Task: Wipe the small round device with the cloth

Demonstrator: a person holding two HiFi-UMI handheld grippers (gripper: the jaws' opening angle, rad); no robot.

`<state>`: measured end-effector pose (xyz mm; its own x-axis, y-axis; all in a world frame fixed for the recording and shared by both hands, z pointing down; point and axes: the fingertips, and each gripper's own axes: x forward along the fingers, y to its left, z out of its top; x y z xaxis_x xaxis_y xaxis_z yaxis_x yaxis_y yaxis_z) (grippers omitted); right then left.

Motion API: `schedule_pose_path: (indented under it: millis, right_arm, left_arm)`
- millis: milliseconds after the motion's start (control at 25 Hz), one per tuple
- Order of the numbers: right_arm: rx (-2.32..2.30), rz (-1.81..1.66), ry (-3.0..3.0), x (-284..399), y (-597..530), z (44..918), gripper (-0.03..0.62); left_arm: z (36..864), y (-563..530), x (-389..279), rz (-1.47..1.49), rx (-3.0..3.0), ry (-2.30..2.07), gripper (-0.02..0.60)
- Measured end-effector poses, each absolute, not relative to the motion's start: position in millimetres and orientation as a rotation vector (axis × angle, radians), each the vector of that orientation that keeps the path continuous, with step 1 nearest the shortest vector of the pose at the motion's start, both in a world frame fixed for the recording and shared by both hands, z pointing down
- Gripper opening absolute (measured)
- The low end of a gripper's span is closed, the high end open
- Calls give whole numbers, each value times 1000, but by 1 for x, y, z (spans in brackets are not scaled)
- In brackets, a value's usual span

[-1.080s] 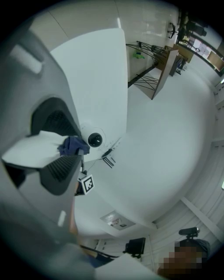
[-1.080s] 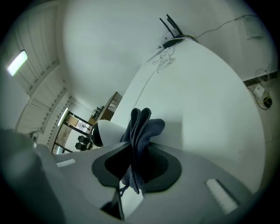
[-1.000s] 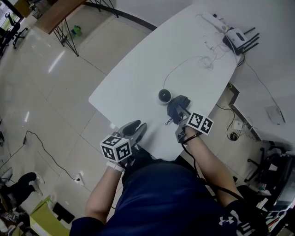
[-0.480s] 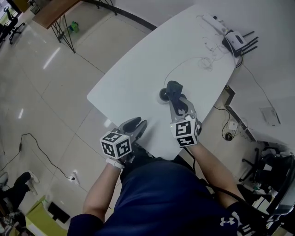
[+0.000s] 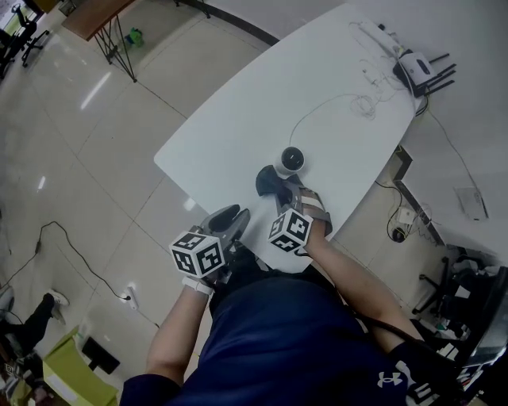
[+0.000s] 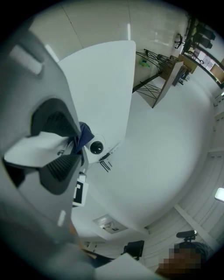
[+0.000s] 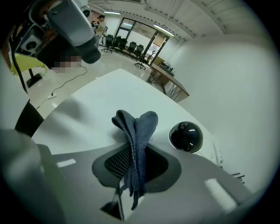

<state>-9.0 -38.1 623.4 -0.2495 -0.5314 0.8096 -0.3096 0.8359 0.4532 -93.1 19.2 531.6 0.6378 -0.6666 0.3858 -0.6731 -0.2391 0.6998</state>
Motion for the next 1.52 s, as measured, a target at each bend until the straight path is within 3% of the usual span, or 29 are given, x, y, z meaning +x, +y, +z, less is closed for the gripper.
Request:
schedule_pose_path:
  millis: [160, 440, 680, 1040, 1520]
  right_arm:
    - [607, -94, -1952, -13, -24, 609, 75]
    - [909, 733, -2276, 21, -46, 537, 75]
    - [1122, 382, -2116, 52, -110, 482, 75]
    - [977, 130, -1940, -20, -89, 538, 77]
    - [840, 51, -1826, -35, -71, 625, 75]
  left_arm:
    - [535, 25, -93, 5, 1932, -1064, 129]
    - [532, 12, -85, -26, 1937, -1050, 126]
    - [524, 5, -77, -53, 1965, -1025, 126]
    - [544, 22, -104, -77, 1877, -1063, 118]
    - [548, 31, -137, -83, 1848, -1097, 118]
